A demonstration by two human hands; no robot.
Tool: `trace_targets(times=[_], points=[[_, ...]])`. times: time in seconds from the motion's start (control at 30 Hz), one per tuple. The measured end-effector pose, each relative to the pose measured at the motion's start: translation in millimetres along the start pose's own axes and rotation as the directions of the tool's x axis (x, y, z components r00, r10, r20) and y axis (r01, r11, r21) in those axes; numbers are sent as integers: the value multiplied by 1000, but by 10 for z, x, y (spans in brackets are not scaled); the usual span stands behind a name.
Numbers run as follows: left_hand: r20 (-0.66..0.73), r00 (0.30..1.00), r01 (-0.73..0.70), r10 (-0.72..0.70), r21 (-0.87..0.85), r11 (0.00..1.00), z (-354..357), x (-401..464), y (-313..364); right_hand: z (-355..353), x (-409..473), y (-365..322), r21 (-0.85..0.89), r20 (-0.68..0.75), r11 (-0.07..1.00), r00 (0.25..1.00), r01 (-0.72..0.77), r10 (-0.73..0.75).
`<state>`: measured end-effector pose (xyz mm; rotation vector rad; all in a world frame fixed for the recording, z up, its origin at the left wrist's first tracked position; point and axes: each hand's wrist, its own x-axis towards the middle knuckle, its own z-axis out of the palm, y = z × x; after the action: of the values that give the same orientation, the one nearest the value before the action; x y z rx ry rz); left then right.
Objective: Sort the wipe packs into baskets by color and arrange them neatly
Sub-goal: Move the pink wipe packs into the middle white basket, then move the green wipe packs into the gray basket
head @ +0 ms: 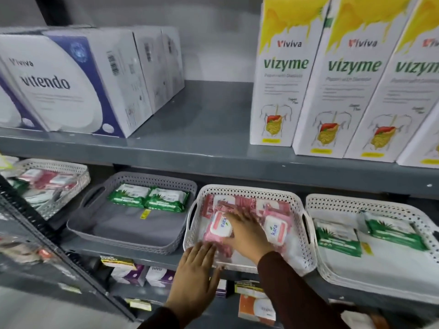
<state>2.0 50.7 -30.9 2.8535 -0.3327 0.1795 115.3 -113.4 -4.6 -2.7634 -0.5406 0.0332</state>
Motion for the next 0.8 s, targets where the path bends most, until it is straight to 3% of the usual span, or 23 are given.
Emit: trace_targets(times=[0.1, 0.17, 0.23, 0.33, 0.43, 0.57, 0.73, 0.8], points=[[24, 998, -62, 61, 28, 998, 56, 42, 128, -192, -203, 200, 158, -239, 986, 968, -44, 82], [17, 995, -102, 102, 30, 994, 119, 96, 258, -352, -363, 489, 233, -461, 968, 865, -96, 197], [8, 990, -140, 140, 9, 990, 206, 166, 442, -525, -554, 860, 342, -505, 911, 772, -231, 386], [8, 979, -203, 203, 3, 979, 342, 247, 745, -718, -760, 1383, 352, -414, 837, 732, -419, 541], [18, 968, -251, 251, 3, 968, 467, 327, 1060, -871, -869, 1709, 169, -162, 816, 801, -553, 576], [38, 950, -309, 309, 2, 951, 570, 422, 1444, -924, -938, 1908, 29, 157, 792, 786, -609, 598], [42, 943, -331, 331, -1, 944, 620, 471, 1709, -913, -934, 1925, -157, 42, 737, 741, -657, 670], [48, 938, -344, 343, 7, 939, 611, 492, 1700, -928, -965, 1935, -121, 20, 702, 705, -702, 709]])
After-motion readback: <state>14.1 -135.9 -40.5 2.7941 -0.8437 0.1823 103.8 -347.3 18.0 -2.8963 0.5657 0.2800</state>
